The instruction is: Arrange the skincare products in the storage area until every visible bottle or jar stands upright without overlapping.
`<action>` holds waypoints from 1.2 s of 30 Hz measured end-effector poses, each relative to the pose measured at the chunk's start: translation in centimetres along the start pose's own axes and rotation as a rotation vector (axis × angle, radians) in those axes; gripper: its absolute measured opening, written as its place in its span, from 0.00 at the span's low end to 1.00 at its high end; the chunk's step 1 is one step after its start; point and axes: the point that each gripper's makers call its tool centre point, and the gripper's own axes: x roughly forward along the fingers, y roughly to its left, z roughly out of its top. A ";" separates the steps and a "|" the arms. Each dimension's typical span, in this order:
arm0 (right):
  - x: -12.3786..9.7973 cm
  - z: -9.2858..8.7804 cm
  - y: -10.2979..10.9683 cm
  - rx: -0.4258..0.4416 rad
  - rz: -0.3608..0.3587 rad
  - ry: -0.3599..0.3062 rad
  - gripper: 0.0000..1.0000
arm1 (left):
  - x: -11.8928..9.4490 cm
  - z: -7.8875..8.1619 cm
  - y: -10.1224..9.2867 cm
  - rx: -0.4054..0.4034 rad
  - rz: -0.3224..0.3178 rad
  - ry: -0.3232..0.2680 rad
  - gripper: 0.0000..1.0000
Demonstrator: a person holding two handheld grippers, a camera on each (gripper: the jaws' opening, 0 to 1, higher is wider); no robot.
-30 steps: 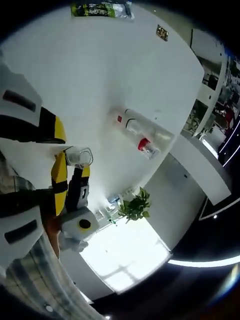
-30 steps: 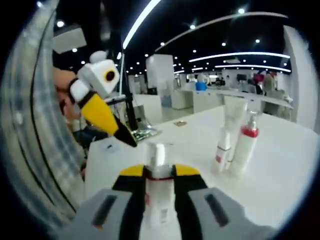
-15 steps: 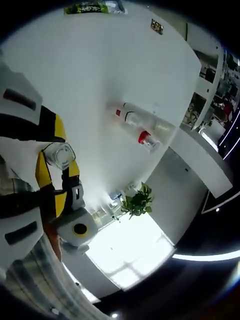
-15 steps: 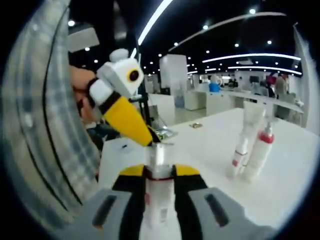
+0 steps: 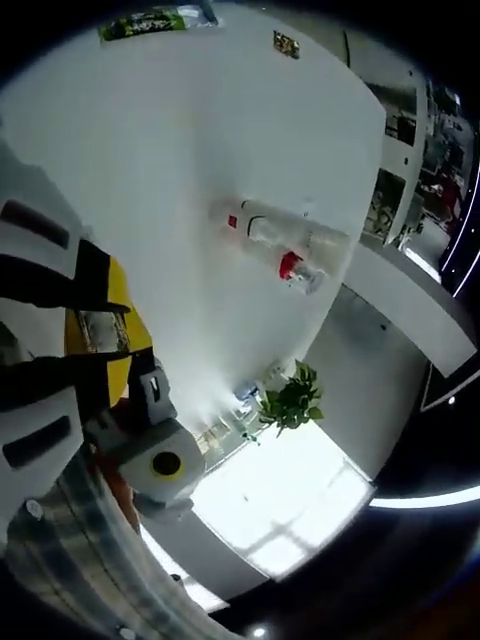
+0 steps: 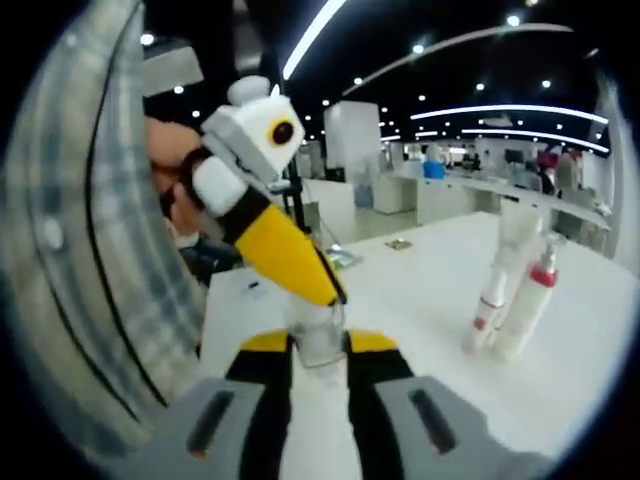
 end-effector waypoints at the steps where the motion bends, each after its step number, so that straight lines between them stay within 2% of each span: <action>1: 0.0 -0.1 -0.1 0.000 -0.008 0.006 0.18 | 0.0 -0.1 0.2 0.002 0.006 0.005 0.16; 4: -0.2 -0.4 -0.8 0.002 -0.028 0.028 0.18 | -0.2 -0.4 0.8 0.005 0.032 0.014 0.18; 8: -0.9 -2.0 -3.0 -0.044 -0.119 0.138 0.18 | -0.8 -0.2 1.7 -0.033 0.052 -0.013 0.19; 12: -1.8 -2.2 -5.4 0.011 -0.185 0.143 0.18 | -1.3 0.1 2.3 -0.045 0.070 -0.030 0.19; 19: -1.9 -2.1 -7.8 -0.029 -0.150 0.172 0.18 | -1.9 -0.2 2.6 -0.062 0.079 -0.041 0.19; 27: -1.9 -1.9 -11.4 -0.033 -0.172 0.190 0.18 | -2.8 -1.1 3.5 -0.085 0.098 -0.035 0.19; 36: -1.4 -1.7 -14.0 -0.055 -0.142 0.209 0.18 | -3.2 -1.1 4.2 -0.113 0.120 -0.039 0.19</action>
